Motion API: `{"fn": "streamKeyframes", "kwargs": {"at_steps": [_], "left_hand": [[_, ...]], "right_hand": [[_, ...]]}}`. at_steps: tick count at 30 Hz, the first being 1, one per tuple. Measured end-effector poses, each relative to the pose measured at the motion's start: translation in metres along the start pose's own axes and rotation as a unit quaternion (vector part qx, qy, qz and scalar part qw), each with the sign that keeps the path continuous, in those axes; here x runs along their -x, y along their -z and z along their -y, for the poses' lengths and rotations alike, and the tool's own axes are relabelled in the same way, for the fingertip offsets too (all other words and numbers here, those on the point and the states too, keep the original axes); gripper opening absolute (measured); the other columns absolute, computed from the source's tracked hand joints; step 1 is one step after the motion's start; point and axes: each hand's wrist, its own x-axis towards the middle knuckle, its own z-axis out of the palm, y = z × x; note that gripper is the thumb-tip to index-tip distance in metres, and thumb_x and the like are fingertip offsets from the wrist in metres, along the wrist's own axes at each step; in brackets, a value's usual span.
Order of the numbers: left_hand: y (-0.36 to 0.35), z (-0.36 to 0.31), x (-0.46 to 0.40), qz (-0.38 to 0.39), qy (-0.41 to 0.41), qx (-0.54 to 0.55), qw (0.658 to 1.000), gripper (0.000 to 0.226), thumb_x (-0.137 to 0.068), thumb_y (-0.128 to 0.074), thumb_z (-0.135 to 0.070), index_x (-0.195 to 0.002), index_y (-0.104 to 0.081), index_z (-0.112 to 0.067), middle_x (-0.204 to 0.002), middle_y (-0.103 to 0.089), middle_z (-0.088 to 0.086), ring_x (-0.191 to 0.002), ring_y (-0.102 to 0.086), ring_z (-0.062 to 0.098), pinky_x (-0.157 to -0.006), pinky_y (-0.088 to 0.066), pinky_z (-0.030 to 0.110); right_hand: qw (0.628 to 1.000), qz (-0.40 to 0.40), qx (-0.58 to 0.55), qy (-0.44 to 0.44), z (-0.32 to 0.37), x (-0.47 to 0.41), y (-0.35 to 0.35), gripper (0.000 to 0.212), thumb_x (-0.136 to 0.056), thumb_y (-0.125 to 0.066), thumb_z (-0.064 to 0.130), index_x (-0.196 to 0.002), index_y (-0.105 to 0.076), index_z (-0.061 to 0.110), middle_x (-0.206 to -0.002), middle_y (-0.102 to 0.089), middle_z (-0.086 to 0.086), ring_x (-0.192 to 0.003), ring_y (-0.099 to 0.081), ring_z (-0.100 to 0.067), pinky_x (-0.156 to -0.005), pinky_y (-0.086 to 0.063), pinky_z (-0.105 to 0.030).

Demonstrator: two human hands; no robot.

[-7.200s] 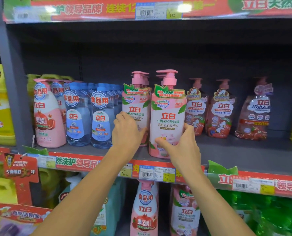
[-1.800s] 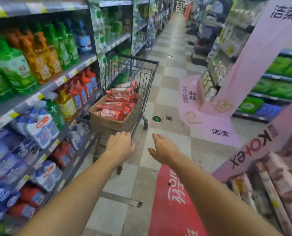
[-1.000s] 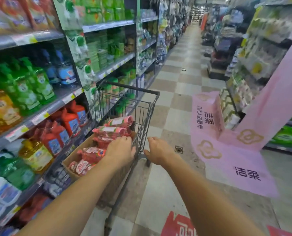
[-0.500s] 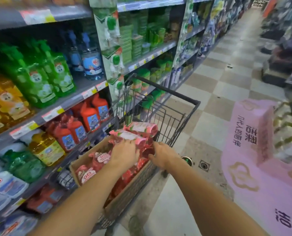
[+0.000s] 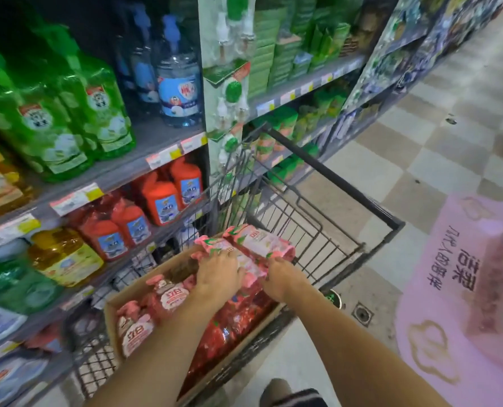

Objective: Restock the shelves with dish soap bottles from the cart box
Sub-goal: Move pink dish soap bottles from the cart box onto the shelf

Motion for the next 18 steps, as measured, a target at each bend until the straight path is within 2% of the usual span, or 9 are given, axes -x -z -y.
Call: {"fn": "streamKeyframes", "kwargs": {"at_steps": [6,9,11,13,15,18], "left_hand": [[-0.030,-0.004,-0.036,0.046,0.054,0.021,0.997,0.045,-0.100,-0.040,-0.041,-0.132,-0.050,-0.011,-0.131,-0.056,0.010,-0.122,-0.052,0.029,-0.099,-0.043,0.041],[-0.037,-0.009,-0.055,0.096,0.094,0.012,0.991,0.048,-0.099,-0.042,-0.043,-0.132,-0.051,-0.009,-0.131,-0.057,0.013,-0.123,-0.050,0.033,-0.103,-0.040,0.045],[-0.041,-0.014,-0.065,0.129,0.120,0.020,0.984,0.051,-0.098,-0.042,-0.045,-0.132,-0.051,-0.008,-0.132,-0.055,0.015,-0.126,-0.048,0.037,-0.108,-0.037,0.049],[-0.043,-0.018,-0.077,0.159,0.152,0.066,0.973,0.052,-0.099,-0.042,-0.043,-0.134,-0.049,-0.006,-0.136,-0.051,0.016,-0.127,-0.047,0.036,-0.108,-0.040,0.049],[-0.051,-0.021,-0.092,0.171,0.213,0.162,0.948,0.053,-0.101,-0.043,-0.041,-0.139,-0.044,-0.004,-0.144,-0.042,0.017,-0.130,-0.046,0.034,-0.105,-0.044,0.043],[-0.062,-0.024,-0.112,0.128,0.343,0.285,0.886,0.068,-0.097,-0.052,-0.043,-0.147,-0.027,-0.005,-0.155,-0.024,0.018,-0.128,-0.049,0.035,-0.099,-0.049,0.040]], "right_hand": [[0.999,0.040,0.020,0.027,-0.002,-0.071,0.010,0.048,-0.100,-0.050,0.035,-0.139,-0.043,0.008,-0.140,-0.049,-0.016,-0.130,-0.048,-0.033,-0.106,-0.040,-0.043],[0.996,0.060,0.056,0.039,-0.011,-0.106,0.012,0.046,-0.101,-0.046,0.036,-0.137,-0.043,0.008,-0.137,-0.051,-0.016,-0.126,-0.051,-0.032,-0.105,-0.043,-0.044],[0.995,0.059,0.076,0.031,-0.020,-0.127,0.013,0.050,-0.100,-0.043,0.043,-0.138,-0.042,0.010,-0.135,-0.052,-0.014,-0.123,-0.052,-0.032,-0.103,-0.045,-0.048],[0.995,0.062,0.072,0.032,-0.027,-0.146,0.016,0.056,-0.100,-0.043,0.046,-0.142,-0.039,0.009,-0.139,-0.048,-0.015,-0.129,-0.048,-0.032,-0.107,-0.042,-0.046],[0.995,0.068,0.055,0.040,-0.036,-0.164,0.019,0.058,-0.101,-0.042,0.043,-0.144,-0.037,0.006,-0.144,-0.045,-0.016,-0.134,-0.043,-0.032,-0.111,-0.038,-0.042],[0.996,0.083,0.026,0.036,-0.049,-0.184,0.016,0.059,-0.102,-0.038,0.044,-0.144,-0.034,0.003,-0.143,-0.045,-0.019,-0.133,-0.043,-0.033,-0.108,-0.040,-0.043]]}}
